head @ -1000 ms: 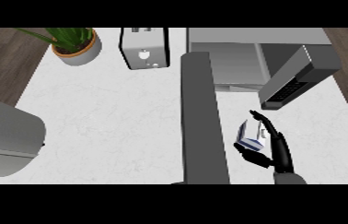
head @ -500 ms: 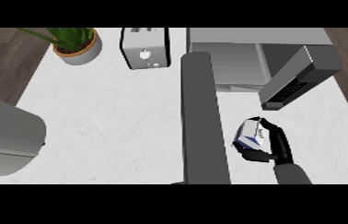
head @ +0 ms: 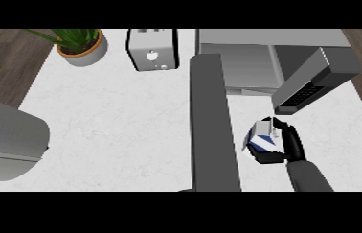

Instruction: Pick up the milk, place it into the microwave and close the microwave

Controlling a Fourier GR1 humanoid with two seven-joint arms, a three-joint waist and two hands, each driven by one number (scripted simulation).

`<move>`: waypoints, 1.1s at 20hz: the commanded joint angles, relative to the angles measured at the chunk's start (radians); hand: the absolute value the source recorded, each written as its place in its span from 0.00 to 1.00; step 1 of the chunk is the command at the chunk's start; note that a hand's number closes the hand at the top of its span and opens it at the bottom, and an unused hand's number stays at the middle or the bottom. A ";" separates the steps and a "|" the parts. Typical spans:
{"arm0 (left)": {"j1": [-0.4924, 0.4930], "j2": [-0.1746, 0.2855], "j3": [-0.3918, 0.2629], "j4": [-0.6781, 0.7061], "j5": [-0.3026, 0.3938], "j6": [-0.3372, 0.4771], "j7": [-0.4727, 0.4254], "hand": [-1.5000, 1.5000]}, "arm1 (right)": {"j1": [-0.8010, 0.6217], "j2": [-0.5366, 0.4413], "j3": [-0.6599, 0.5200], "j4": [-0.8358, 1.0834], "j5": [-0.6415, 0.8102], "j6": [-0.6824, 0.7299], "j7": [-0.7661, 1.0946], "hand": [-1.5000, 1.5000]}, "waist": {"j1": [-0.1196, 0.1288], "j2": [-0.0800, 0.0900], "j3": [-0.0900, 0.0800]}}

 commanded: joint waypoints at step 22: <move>-0.073 0.019 0.128 0.083 0.089 -0.069 0.071 0.00 | -0.238 0.040 0.080 -0.215 0.009 0.102 0.230 1.00 | -0.022 -0.008 -0.002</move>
